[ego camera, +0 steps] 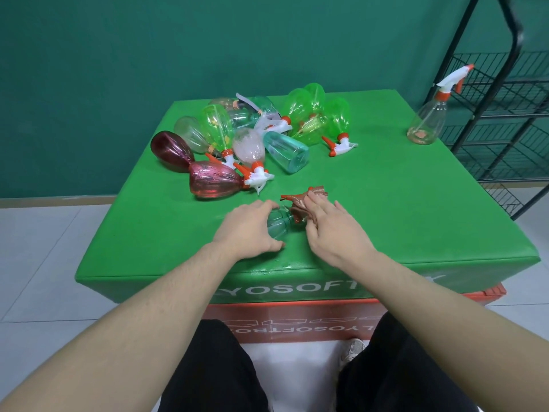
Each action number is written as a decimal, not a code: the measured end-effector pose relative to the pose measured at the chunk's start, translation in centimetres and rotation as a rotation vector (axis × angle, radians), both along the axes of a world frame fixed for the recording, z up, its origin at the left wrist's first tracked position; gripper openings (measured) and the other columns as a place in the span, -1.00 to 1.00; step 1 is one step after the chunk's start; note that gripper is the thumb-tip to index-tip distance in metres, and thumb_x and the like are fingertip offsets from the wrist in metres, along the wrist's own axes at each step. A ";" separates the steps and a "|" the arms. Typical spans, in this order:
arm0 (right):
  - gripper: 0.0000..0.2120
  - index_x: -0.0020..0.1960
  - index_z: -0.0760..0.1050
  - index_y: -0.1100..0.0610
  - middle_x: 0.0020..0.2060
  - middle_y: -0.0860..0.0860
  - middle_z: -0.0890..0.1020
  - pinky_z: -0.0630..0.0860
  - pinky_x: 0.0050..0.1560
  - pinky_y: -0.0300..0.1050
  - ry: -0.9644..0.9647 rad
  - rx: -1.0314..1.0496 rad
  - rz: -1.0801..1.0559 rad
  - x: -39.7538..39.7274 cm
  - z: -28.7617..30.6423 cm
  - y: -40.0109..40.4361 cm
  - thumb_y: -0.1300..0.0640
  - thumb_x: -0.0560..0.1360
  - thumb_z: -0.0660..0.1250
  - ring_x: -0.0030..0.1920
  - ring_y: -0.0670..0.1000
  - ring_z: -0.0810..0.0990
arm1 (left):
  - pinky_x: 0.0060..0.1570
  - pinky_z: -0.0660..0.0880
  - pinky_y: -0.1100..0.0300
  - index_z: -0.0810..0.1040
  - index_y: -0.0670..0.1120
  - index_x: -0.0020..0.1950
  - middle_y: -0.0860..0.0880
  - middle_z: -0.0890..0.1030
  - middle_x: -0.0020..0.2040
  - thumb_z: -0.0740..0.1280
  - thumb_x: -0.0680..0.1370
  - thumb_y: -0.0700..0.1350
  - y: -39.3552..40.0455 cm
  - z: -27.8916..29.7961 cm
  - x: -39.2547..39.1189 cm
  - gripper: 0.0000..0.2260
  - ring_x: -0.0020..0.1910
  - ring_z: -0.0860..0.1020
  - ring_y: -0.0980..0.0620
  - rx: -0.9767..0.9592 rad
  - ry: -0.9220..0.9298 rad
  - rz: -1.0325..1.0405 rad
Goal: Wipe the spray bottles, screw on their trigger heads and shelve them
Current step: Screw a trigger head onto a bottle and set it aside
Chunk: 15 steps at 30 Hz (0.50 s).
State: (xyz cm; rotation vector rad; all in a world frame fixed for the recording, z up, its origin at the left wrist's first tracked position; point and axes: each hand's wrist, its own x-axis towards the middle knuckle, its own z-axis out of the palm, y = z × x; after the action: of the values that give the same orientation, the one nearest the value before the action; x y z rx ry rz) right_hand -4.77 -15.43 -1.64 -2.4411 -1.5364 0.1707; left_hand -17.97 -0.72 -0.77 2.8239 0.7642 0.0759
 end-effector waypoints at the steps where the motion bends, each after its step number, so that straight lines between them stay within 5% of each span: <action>1: -0.45 0.64 0.07 0.13 0.63 0.02 0.09 -0.08 0.61 -0.05 0.050 0.024 -0.018 0.3 0.0 0.5 0.06 0.68 0.02 0.62 -0.01 0.06 | 0.24 0.51 0.02 0.34 0.05 0.55 -0.01 0.55 0.36 0.55 0.39 0.25 -0.1 0.0 0.0 -0.19 0.29 0.54 -0.08 0.007 -0.003 0.000; 5: -0.52 0.62 0.17 0.04 0.63 -0.01 0.12 0.00 0.53 -0.21 0.389 0.228 -0.121 0.6 0.4 2.2 0.08 0.70 0.02 0.59 -0.01 0.14 | 0.26 0.49 0.03 0.33 0.05 0.56 -0.01 0.54 0.38 0.54 0.40 0.25 -0.1 0.0 -0.2 -0.19 0.30 0.53 -0.07 0.005 -0.014 0.017; 8: -0.54 0.61 0.18 -0.03 0.51 0.02 0.38 0.34 0.38 -0.16 0.583 0.325 -0.267 0.2 0.3 2.9 -0.01 0.72 -0.01 0.44 0.06 0.41 | 0.29 0.48 0.02 0.33 0.04 0.55 -0.01 0.52 0.40 0.55 0.40 0.24 -0.2 0.0 -0.4 -0.19 0.32 0.52 -0.05 -0.010 -0.031 0.033; 11: -0.55 0.57 0.27 -0.07 0.12 -0.04 0.59 0.45 -0.02 -0.21 0.626 0.363 -0.323 -0.6 0.0 2.9 -0.08 0.71 -0.03 0.12 0.04 0.56 | 0.30 0.47 0.02 0.33 0.01 0.56 -0.02 0.52 0.42 0.55 0.41 0.22 -0.3 0.0 -0.3 -0.20 0.33 0.52 -0.05 -0.022 -0.040 0.059; 15: -0.58 0.53 0.36 -0.07 0.18 0.00 0.64 0.42 -0.09 -0.47 0.596 0.396 -0.300 -1.7 0.2 1.5 -0.03 0.72 0.00 -0.10 -0.31 0.59 | 0.32 0.48 0.00 0.33 -0.01 0.56 -0.03 0.51 0.44 0.55 0.42 0.23 -0.2 0.1 0.0 -0.20 0.34 0.52 -0.07 -0.047 -0.025 0.088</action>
State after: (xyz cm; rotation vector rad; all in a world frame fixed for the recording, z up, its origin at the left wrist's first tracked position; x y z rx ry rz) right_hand -6.48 -13.95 -1.40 -2.0159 -0.8461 0.4411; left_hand -17.97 -0.88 -0.63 2.7394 0.8732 0.1051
